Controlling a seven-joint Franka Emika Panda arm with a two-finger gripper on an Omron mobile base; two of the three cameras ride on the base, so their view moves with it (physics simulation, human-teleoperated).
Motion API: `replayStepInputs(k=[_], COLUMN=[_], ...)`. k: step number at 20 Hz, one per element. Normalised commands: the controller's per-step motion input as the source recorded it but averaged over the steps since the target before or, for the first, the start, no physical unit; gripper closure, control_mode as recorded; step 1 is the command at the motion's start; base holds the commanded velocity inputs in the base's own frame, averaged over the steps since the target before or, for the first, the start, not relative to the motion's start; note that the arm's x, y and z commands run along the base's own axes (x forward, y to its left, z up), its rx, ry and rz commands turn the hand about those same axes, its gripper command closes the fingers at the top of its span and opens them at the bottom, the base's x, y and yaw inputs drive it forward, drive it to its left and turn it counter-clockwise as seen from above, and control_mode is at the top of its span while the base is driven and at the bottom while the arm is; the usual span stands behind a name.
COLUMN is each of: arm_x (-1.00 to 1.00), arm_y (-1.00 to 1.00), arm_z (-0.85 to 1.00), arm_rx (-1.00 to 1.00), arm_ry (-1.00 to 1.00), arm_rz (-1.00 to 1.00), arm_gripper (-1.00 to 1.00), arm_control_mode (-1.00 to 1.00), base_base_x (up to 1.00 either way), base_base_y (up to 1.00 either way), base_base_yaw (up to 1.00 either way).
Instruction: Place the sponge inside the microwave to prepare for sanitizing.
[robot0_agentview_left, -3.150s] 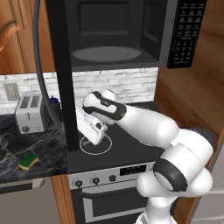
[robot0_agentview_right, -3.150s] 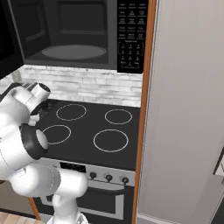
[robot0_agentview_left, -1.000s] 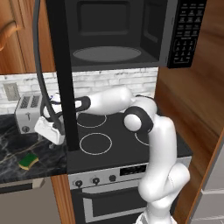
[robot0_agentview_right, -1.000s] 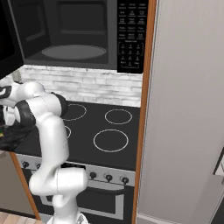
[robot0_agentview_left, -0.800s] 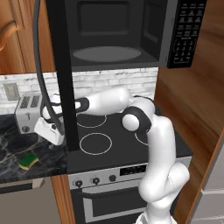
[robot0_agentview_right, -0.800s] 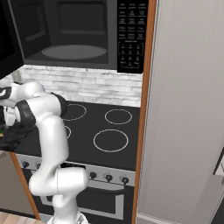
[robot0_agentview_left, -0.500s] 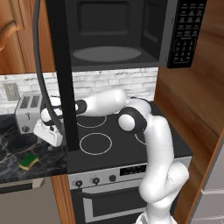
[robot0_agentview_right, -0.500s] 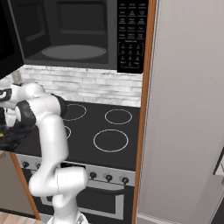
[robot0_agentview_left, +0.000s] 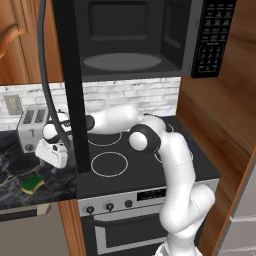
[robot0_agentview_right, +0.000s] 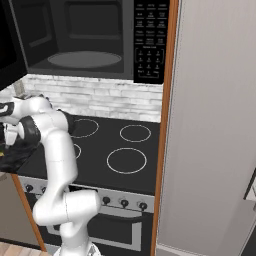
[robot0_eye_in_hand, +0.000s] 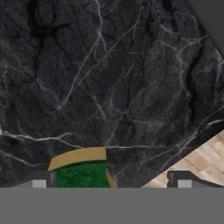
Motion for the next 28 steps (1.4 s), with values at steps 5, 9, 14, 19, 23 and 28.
replayStepInputs(k=[5,9,14,19,23,28], arm_x=[0.0,0.0,0.0,0.0,0.0,0.0], arm_y=[0.38,0.37,0.26,0.11,0.09,0.21], arm_z=[-0.01,-0.09,0.0,0.0,-0.03,-0.1], arm_rx=[-0.06,-0.05,-0.08,-0.02,-0.04,-0.06], arm_ry=[0.01,0.0,0.0,0.0,0.02,0.03], arm_rz=[0.0,0.01,0.03,0.04,0.04,0.08], arm_gripper=[-1.0,-1.0,-1.0,-1.0,-1.0,-1.0], arm_control_mode=[-1.0,-1.0,-1.0,-1.0,-1.0,-1.0], base_base_x=[0.0,0.0,0.0,0.0,0.0,0.0], base_base_y=[0.0,0.0,0.0,0.0,0.0,0.0], base_base_yaw=[0.0,0.0,0.0,0.0,0.0,0.0])
